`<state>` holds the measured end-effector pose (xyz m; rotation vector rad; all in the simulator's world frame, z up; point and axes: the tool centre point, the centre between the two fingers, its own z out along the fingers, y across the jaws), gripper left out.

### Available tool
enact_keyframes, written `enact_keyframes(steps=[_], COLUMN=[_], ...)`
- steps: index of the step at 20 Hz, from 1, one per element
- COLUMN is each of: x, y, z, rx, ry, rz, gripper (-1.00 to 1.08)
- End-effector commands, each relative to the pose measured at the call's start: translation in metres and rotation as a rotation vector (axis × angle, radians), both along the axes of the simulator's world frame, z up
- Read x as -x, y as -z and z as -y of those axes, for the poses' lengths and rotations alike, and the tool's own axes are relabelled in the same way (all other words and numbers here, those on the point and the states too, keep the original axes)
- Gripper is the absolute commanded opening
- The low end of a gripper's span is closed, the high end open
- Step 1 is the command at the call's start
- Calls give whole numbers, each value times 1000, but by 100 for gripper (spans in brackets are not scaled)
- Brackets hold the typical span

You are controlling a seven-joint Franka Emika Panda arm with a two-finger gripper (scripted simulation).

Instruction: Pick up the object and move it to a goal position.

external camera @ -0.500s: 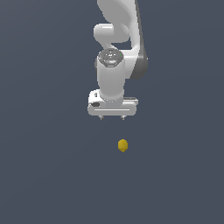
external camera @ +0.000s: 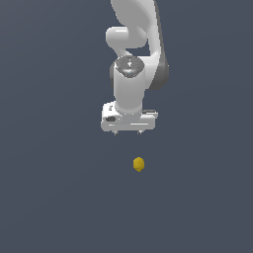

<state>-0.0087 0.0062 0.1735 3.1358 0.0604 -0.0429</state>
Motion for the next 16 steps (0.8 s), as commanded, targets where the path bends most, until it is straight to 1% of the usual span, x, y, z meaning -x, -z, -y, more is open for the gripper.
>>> enact_keyframes(steps=[1,8,16], x=[0,-2,-16], y=[0,2,16], z=[-1,-2,-9], rx=[5,5,6], ry=[-12,-27,-139], rz=[-3,-2,1], gripper=[100,100,100])
